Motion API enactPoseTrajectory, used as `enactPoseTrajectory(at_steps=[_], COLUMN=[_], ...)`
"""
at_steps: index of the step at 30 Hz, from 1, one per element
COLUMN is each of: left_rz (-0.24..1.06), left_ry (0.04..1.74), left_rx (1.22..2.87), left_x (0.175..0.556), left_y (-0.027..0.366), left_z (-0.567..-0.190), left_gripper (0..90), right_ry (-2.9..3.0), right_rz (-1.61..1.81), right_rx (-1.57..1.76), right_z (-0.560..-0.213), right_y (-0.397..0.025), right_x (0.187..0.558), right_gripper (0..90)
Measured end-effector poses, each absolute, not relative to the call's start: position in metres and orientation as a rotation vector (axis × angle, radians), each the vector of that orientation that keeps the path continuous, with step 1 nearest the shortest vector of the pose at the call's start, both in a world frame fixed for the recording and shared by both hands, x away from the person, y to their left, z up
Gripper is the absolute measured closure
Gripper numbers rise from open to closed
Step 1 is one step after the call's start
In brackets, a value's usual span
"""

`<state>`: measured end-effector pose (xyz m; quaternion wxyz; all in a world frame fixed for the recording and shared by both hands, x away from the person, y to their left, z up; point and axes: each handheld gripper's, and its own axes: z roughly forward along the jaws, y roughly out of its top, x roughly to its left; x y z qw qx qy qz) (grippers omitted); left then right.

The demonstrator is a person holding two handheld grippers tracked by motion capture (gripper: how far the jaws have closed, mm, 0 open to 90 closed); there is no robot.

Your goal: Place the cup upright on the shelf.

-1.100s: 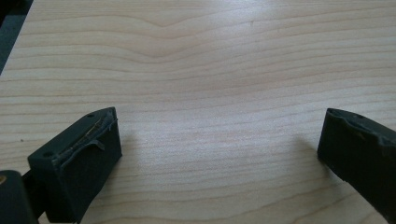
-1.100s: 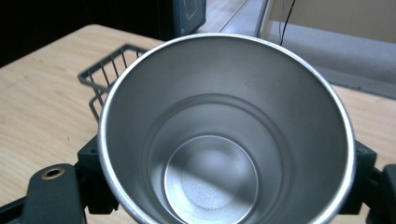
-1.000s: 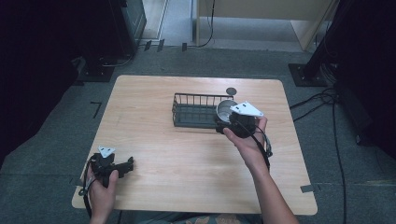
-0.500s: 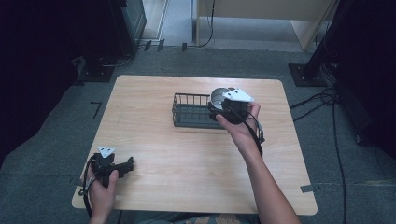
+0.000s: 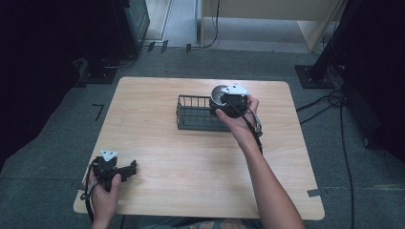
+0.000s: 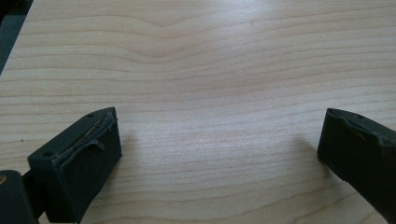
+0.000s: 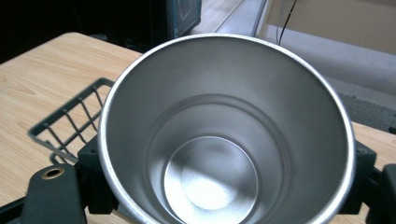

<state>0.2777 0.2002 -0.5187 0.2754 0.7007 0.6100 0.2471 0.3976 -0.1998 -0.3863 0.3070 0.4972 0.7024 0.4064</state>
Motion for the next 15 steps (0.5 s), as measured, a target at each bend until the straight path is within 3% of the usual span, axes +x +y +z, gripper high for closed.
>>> enactPoseTrajectory(at_steps=[15], left_rz=[0.664], left_ry=[1.639], left_rx=[1.883], left_x=[0.278], left_y=[0.2], left_z=[-0.519], left_gripper=[0.0], right_ry=[1.874], right_rz=[1.024], right_rx=[1.419], right_z=[-0.416], right_y=[-0.2], right_x=[0.422], right_gripper=[18.2])
